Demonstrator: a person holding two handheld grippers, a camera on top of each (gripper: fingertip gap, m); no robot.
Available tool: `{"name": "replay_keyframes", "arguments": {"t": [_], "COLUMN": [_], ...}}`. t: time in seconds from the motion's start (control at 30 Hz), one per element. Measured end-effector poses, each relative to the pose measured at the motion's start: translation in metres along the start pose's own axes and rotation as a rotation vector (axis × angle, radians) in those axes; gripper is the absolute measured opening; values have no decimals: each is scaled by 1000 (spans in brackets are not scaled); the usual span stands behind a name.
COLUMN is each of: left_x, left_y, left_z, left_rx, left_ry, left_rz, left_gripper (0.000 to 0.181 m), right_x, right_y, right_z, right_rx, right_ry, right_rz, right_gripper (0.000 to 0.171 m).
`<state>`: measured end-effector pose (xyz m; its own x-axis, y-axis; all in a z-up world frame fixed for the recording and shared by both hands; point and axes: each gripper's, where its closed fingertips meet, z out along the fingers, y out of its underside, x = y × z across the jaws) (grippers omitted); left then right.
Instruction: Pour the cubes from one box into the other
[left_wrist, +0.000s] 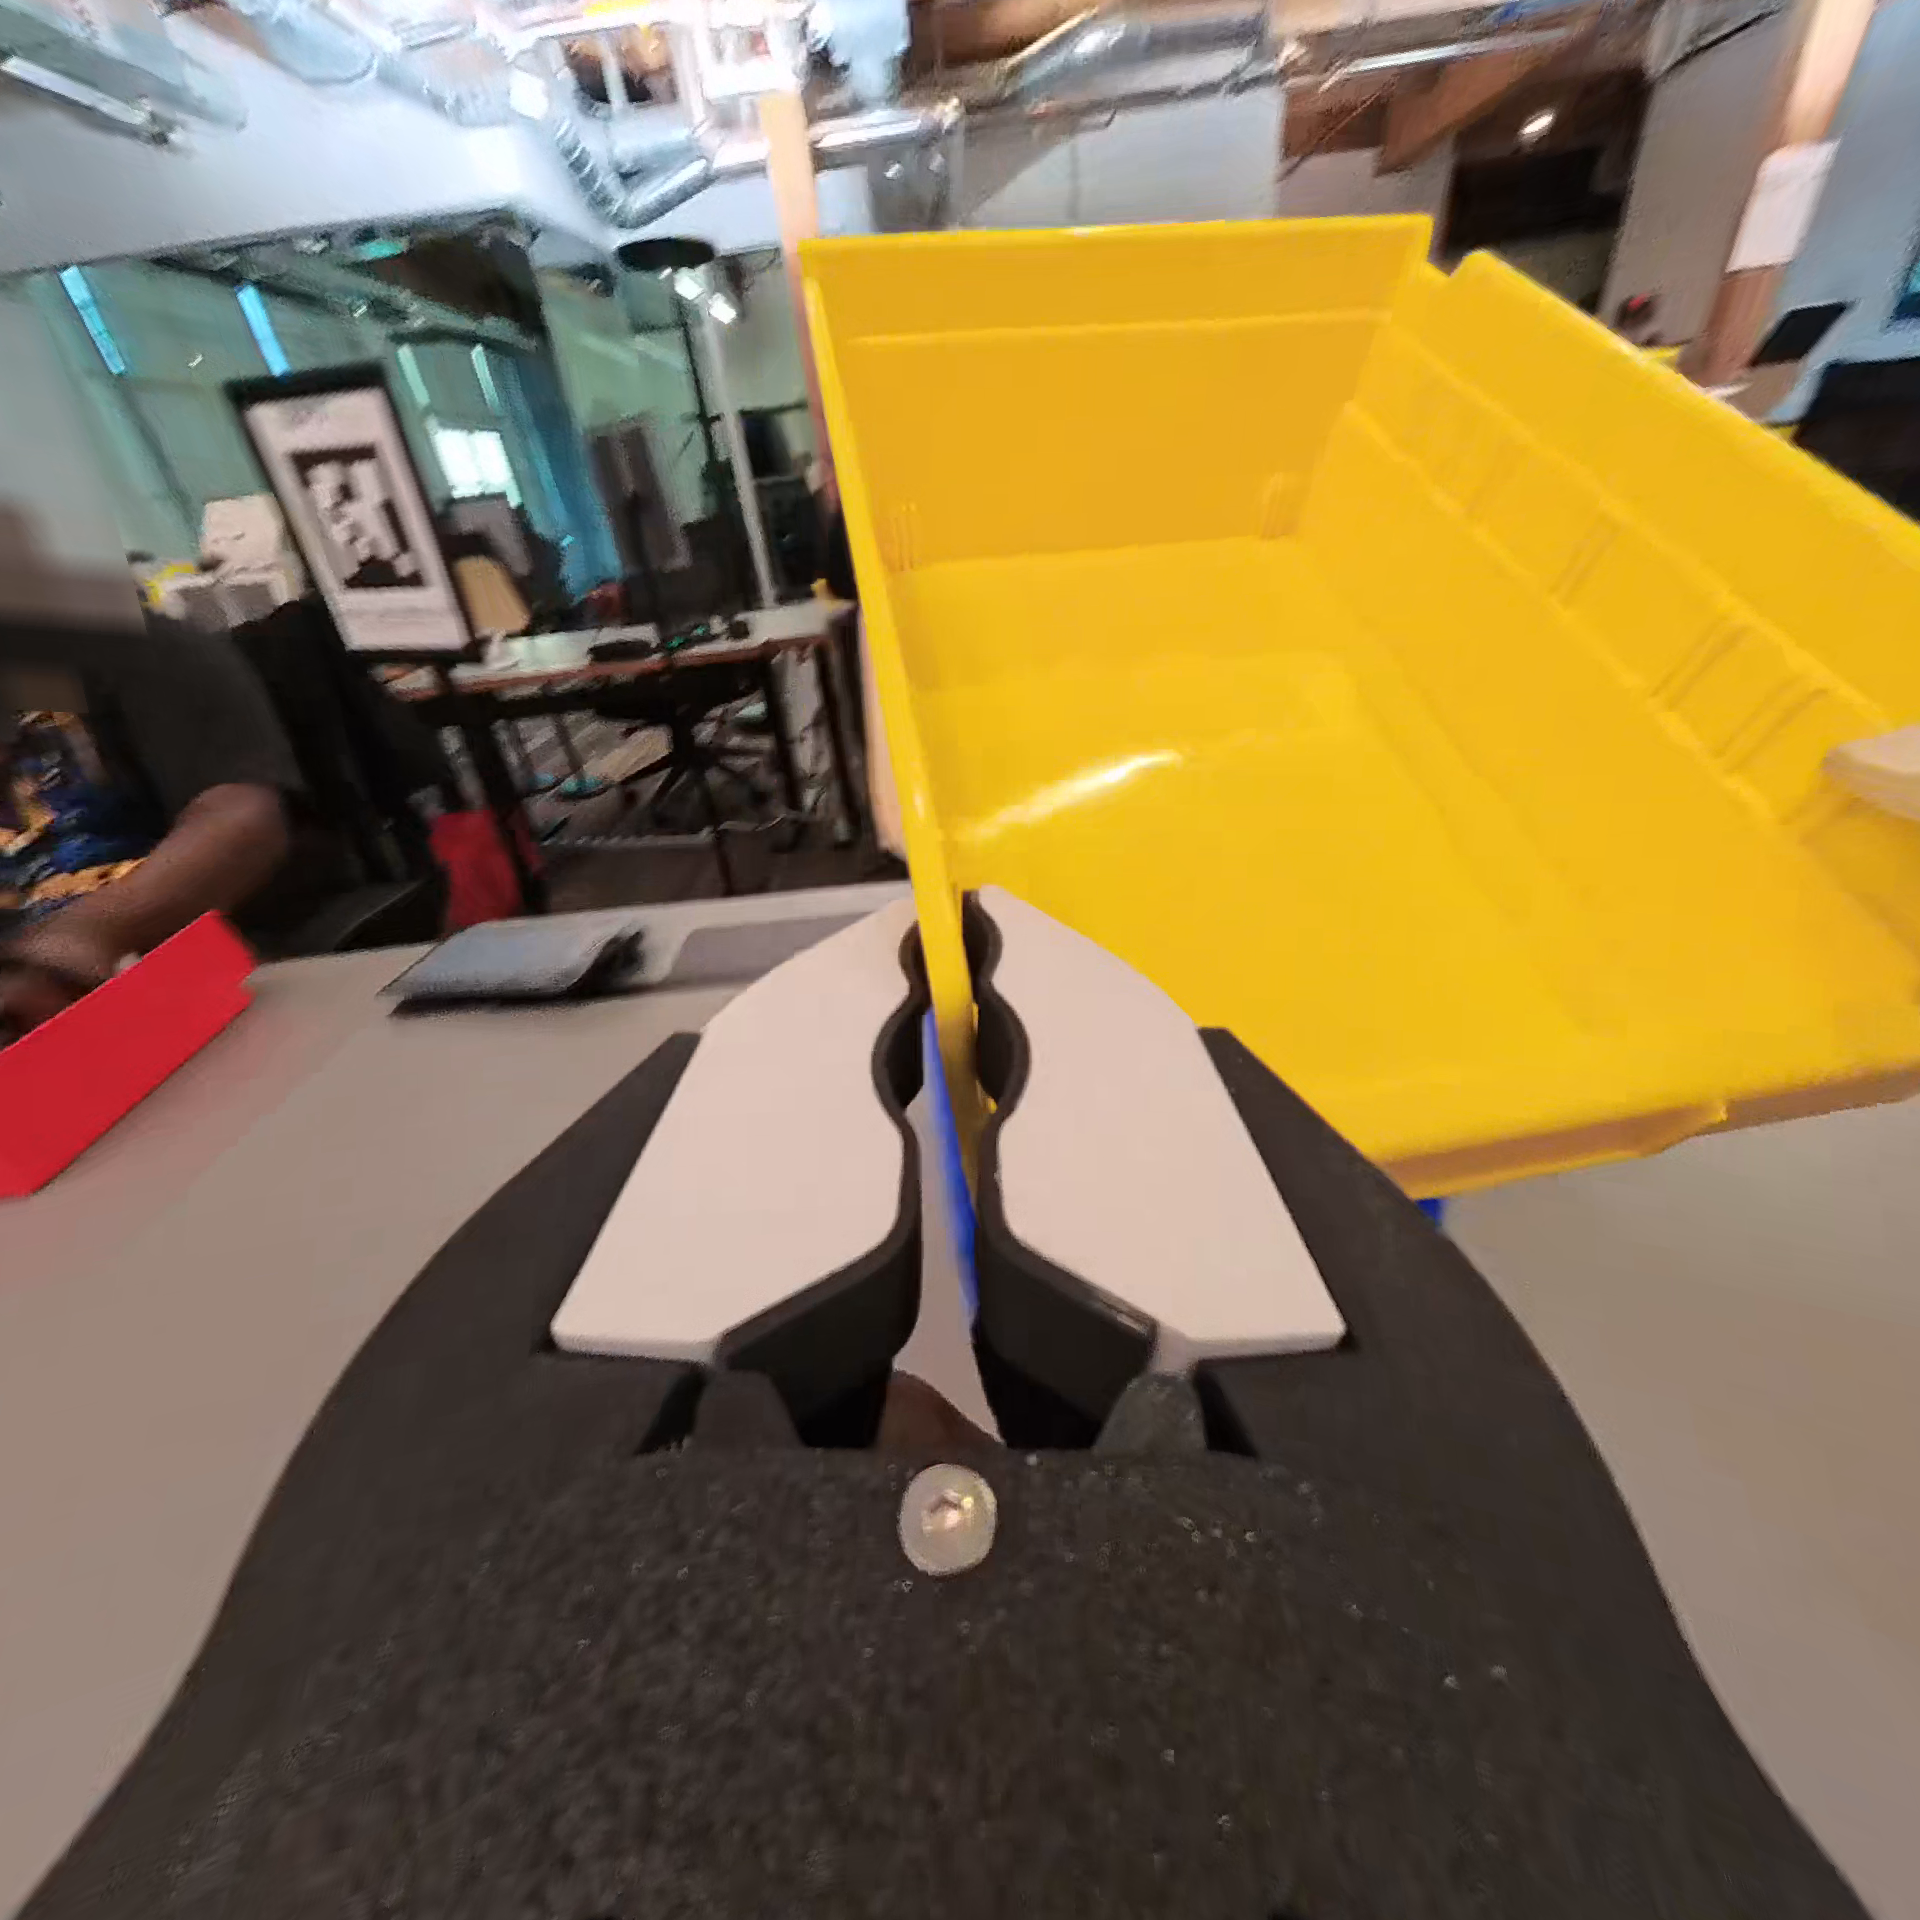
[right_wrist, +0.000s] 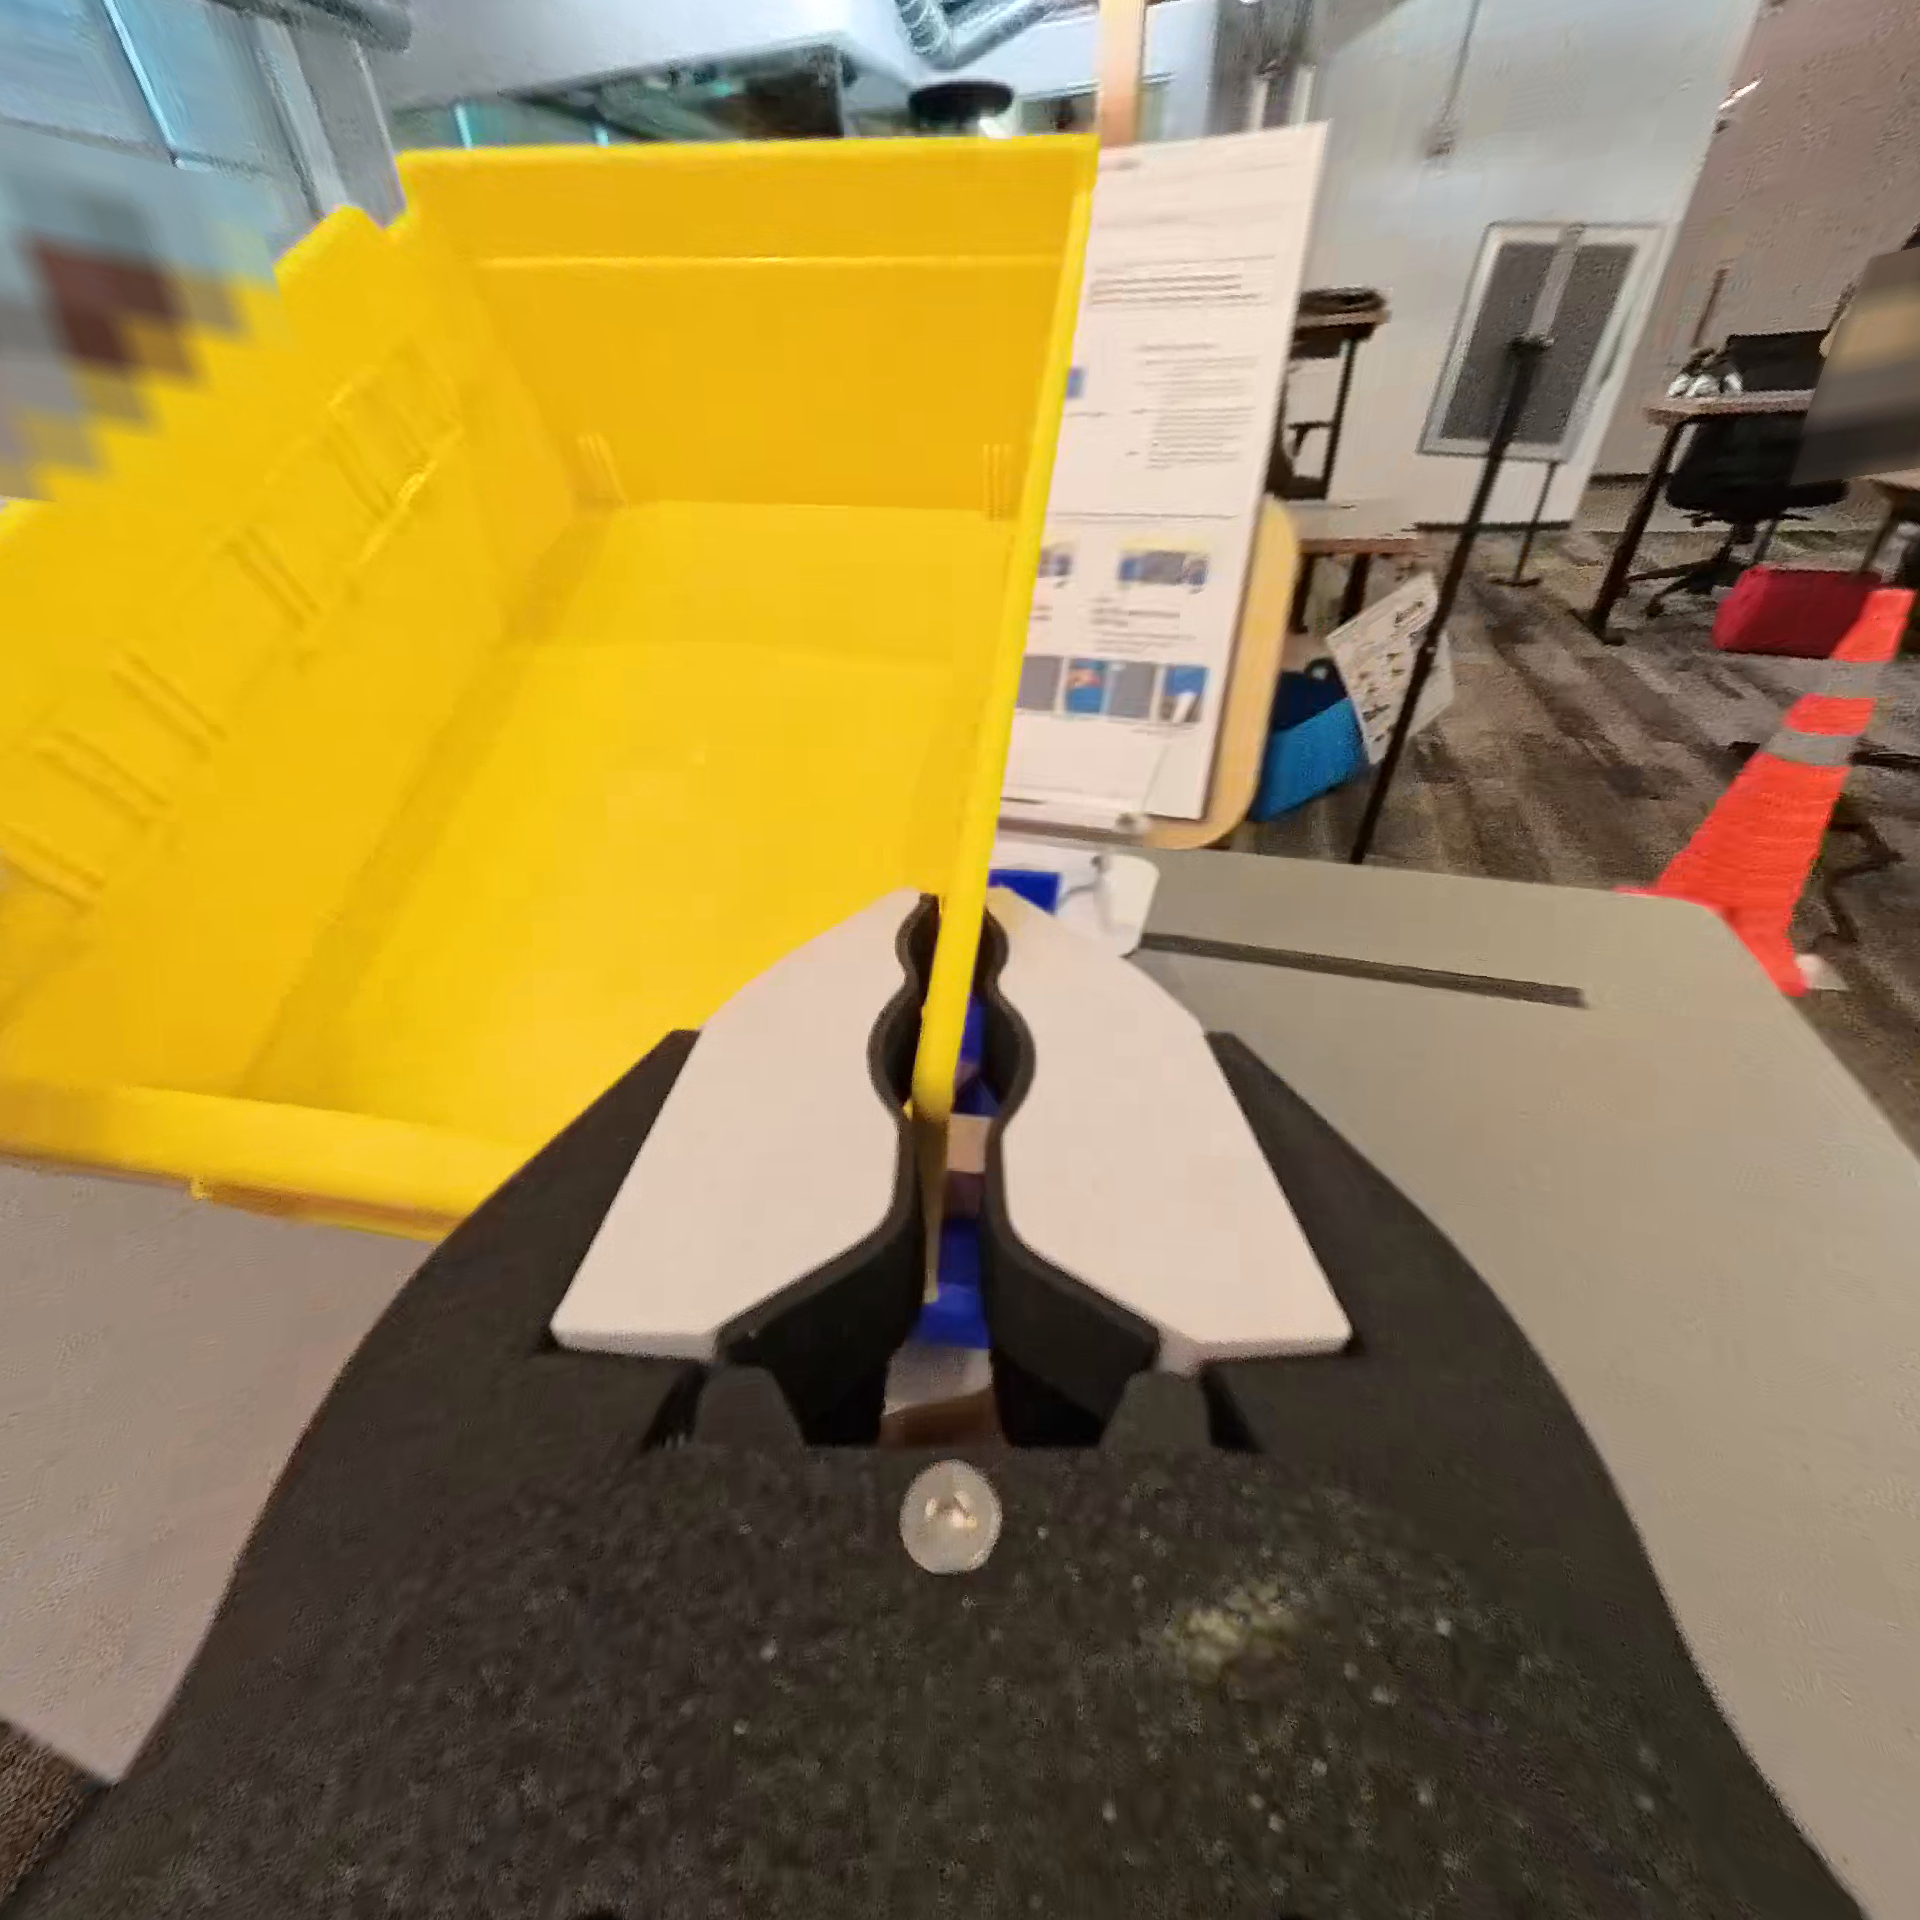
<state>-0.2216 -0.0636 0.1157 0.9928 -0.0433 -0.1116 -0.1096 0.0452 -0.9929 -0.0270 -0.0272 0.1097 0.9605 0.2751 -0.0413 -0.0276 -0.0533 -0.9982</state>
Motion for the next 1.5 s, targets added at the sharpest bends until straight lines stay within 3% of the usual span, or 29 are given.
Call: {"name": "replay_keyframes", "arguments": {"t": [0.07,0.17,0.37,0.53,0.67,0.77,0.87,0.97,1.03,1.13,1.2,1.33,1.4,1.5], "left_x": [58,154,316,351,355,371,348,265,196,89,37,10,11,10], "left_y": [-6,22,134,185,203,199,170,131,119,140,172,221,233,243], "left_z": [18,48,84,104,114,102,87,81,78,83,83,91,101,117], "left_rx": [3,-60,-301,-417,-433,-471,-427,-337,-305,-289,-334,-424,-451,-462], "left_ry": [74,187,373,346,397,571,695,679,603,349,210,162,164,171], "left_rz": [7,0,-22,34,-5,-45,-100,-139,-199,-160,-85,-33,-59,-135], "left_gripper": [5,8,11,9,10,32,48,53,54,52,55,57,55,34], "right_x": [59,152,301,341,345,355,358,374,370,311,242,74,31,11], "right_y": [-15,-7,100,210,216,217,220,199,164,111,103,154,196,227], "right_z": [-9,-18,-26,-25,-19,-15,-19,-39,-46,-26,6,60,82,110], "right_rx": [9,-48,-195,-417,-411,-392,-399,-358,-281,-165,-163,-234,-327,-372], "right_ry": [70,200,270,214,328,396,416,554,635,558,387,-63,-94,-45], "right_rz": [17,-27,66,193,113,175,264,184,52,-213,-306,-102,-8,18], "right_gripper": [5,5,4,5,5,8,17,42,42,42,42,44,58,50]}}
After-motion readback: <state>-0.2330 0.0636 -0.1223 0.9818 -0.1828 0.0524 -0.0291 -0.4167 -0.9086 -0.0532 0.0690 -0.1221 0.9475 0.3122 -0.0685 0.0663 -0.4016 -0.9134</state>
